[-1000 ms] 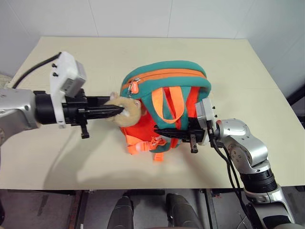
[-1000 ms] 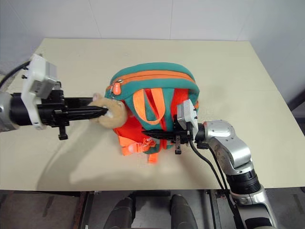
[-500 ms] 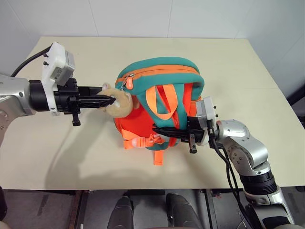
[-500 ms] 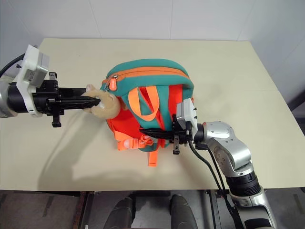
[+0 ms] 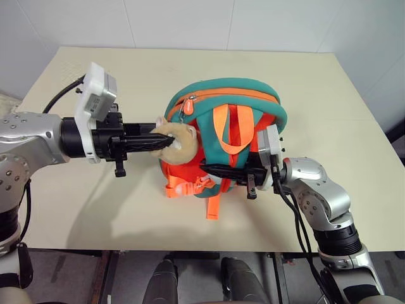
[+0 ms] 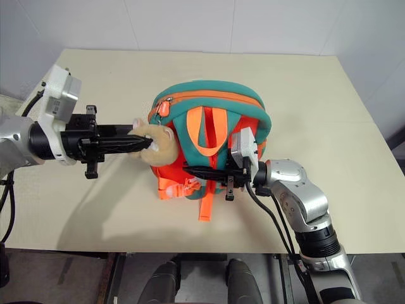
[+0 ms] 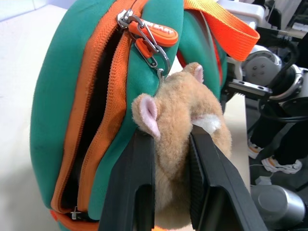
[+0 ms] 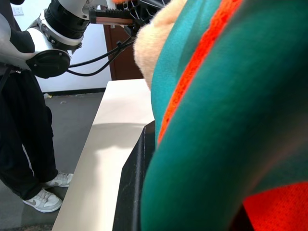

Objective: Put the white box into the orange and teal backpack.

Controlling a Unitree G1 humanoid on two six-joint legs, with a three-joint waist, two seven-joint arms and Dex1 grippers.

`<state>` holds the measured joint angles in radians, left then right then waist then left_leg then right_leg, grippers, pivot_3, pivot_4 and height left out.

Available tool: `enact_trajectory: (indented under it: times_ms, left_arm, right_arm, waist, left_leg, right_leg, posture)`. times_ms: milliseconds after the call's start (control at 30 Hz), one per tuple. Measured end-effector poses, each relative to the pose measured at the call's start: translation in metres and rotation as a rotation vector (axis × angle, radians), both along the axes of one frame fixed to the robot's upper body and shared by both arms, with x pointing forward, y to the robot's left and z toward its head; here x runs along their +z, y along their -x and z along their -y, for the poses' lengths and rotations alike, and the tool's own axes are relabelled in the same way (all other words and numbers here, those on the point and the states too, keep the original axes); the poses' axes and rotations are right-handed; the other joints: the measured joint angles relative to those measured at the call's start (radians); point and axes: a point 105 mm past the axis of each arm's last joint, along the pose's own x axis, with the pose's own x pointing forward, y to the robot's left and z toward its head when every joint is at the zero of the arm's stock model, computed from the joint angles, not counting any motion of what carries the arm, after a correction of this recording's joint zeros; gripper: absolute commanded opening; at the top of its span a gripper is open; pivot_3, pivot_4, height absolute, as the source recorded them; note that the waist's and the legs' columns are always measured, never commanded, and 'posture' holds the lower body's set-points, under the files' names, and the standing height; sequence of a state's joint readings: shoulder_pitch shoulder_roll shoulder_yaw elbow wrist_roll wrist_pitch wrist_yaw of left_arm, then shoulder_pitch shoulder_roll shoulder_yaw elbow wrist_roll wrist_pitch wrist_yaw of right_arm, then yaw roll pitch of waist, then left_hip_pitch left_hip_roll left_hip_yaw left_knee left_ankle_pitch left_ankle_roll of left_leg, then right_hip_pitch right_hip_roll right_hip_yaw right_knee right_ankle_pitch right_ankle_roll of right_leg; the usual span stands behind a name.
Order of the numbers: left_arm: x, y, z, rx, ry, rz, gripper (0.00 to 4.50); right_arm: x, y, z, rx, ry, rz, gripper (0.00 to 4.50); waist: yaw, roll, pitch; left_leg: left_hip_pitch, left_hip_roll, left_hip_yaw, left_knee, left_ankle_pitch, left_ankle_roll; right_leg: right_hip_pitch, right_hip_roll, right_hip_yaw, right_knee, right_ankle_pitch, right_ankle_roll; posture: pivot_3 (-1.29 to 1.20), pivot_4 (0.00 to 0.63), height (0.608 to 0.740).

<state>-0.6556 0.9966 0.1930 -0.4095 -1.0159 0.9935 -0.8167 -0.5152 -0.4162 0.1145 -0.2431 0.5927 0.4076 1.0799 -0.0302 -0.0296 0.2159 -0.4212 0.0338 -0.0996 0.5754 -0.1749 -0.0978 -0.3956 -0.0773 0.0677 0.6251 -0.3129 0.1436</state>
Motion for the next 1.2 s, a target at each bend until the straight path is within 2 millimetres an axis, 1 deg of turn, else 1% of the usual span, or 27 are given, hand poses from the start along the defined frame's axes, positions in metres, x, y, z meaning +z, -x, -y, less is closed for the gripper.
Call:
enact_trajectory:
  times_ms: [100,233,400,467,500,533,567,633,667,733,800,900,967,1100,1200]
  left_arm:
    - [0.000,0.005,0.002,-0.024,-0.013,0.003,0.47]
    - [0.002,0.007,0.000,-0.032,-0.027,0.008,0.47]
    - [0.002,0.001,-0.004,0.016,-0.060,0.040,0.47]
    - [0.002,-0.002,-0.004,0.031,-0.062,0.066,1.21]
    - [0.002,-0.003,-0.003,0.029,-0.053,0.080,1.44]
    - [0.004,-0.004,-0.001,0.020,-0.032,0.108,1.78]
    - [0.005,-0.005,0.001,0.015,-0.020,0.124,2.19]
    - [0.006,-0.006,0.001,0.027,-0.014,0.133,2.71]
    - [0.007,-0.007,0.000,0.033,-0.013,0.136,3.11]
    - [0.009,-0.006,0.000,0.048,-0.001,0.138,3.60]
    - [0.009,-0.002,0.000,0.064,-0.008,0.123,3.60]
    - [0.002,0.007,0.001,0.074,-0.069,0.079,3.60]
    - [0.000,0.011,0.003,0.073,-0.080,0.065,3.60]
    - [-0.003,0.015,0.007,0.078,-0.097,0.058,3.60]
    - [-0.014,0.017,0.011,0.091,-0.158,0.042,3.60]
  right_arm:
    - [0.001,-0.002,0.000,0.005,0.001,0.005,0.00]
    - [0.001,-0.002,-0.001,0.010,0.005,0.014,0.00]
    - [0.000,-0.004,-0.001,0.009,0.005,0.006,0.00]
    - [0.000,-0.003,-0.002,0.012,0.005,0.005,0.00]
    - [0.000,-0.003,-0.002,0.013,0.005,0.006,0.00]
    - [0.000,-0.004,-0.002,0.013,0.005,0.008,0.00]
    - [0.000,-0.004,-0.002,0.014,0.005,0.009,0.00]
    - [0.001,-0.004,-0.002,0.014,0.005,0.009,0.00]
    - [0.001,-0.004,-0.002,0.013,0.006,0.009,0.00]
    - [0.000,-0.004,-0.002,0.013,0.006,0.009,0.00]
    - [0.000,-0.004,-0.002,0.013,0.007,0.009,0.00]
    - [0.000,-0.004,-0.002,0.014,0.012,0.010,0.00]
    - [-0.001,-0.003,-0.002,0.017,0.013,0.010,0.00]
    - [-0.002,-0.004,-0.002,0.022,0.016,0.001,0.00]
    - [-0.004,-0.005,-0.002,0.023,0.023,-0.003,0.00]
  waist:
    - [0.000,0.000,0.000]
    - [0.000,0.000,0.000]
    - [-0.002,0.000,0.000]
    - [-0.001,0.000,0.000]
    - [0.000,0.000,0.000]
    - [0.000,0.000,0.000]
    - [0.000,0.000,0.000]
    - [0.000,0.000,0.000]
    - [0.000,0.000,0.000]
    - [0.000,0.000,0.000]
    - [0.000,0.000,0.000]
    - [-0.001,0.000,0.000]
    - [-0.001,0.000,0.000]
    - [-0.001,0.000,0.000]
    - [-0.001,0.000,0.000]
  left_leg:
    - [0.000,0.000,0.000,0.000,0.000,0.000]
    - [0.000,0.000,0.000,0.000,0.000,0.000]
    - [0.000,0.000,0.000,0.000,0.000,0.000]
    - [0.000,0.000,0.000,0.000,0.000,0.000]
    - [0.000,0.000,0.000,0.000,0.000,0.000]
    - [0.000,0.000,0.000,0.000,0.000,0.000]
    - [0.000,0.000,0.000,0.000,0.000,0.000]
    - [0.000,0.000,0.000,0.000,0.000,0.000]
    - [0.000,0.000,0.000,0.000,0.000,0.000]
    - [0.000,0.000,0.000,0.000,0.000,0.000]
    - [0.000,0.000,0.000,0.000,0.000,0.000]
    - [0.000,0.000,0.000,0.000,0.000,0.000]
    - [0.000,0.000,0.000,0.000,0.000,0.000]
    - [0.000,0.000,0.000,0.001,0.000,0.000]
    - [0.000,0.000,0.000,0.001,0.000,0.000]
  right_leg:
    - [0.000,0.000,0.000,0.000,0.000,-0.001]
    - [0.000,0.000,0.000,0.000,0.000,0.000]
    - [0.000,0.000,0.000,0.000,0.000,0.000]
    - [0.000,0.000,0.000,0.000,0.000,0.000]
    - [0.000,0.000,0.000,0.000,0.000,0.000]
    - [0.000,0.000,0.000,0.000,0.000,0.000]
    - [0.000,0.000,0.000,0.000,0.000,0.000]
    - [0.000,0.000,0.000,0.000,0.000,0.000]
    - [0.000,0.000,0.000,0.000,0.000,0.000]
    - [0.000,0.000,0.000,0.000,0.000,0.000]
    - [0.000,0.000,0.000,0.000,0.000,0.001]
    - [0.000,0.000,0.000,0.001,0.000,0.001]
    - [0.000,0.000,0.000,0.001,0.000,0.001]
    - [0.000,0.000,0.000,0.001,0.000,0.001]
    - [0.000,0.000,0.000,0.001,0.000,0.001]
  posture:
    - [0.00,0.150,0.740]
    - [0.00,0.150,0.740]
    - [0.00,0.150,0.740]
    - [0.00,0.150,0.740]
    - [0.00,0.150,0.740]
    - [0.00,0.150,0.740]
    - [0.00,0.150,0.740]
    - [0.00,0.150,0.740]
    - [0.00,0.150,0.740]
    - [0.00,0.150,0.740]
    - [0.00,0.150,0.740]
    - [0.00,0.150,0.740]
    - [0.00,0.150,0.740]
    - [0.00,0.150,0.740]
    - [0.00,0.150,0.740]
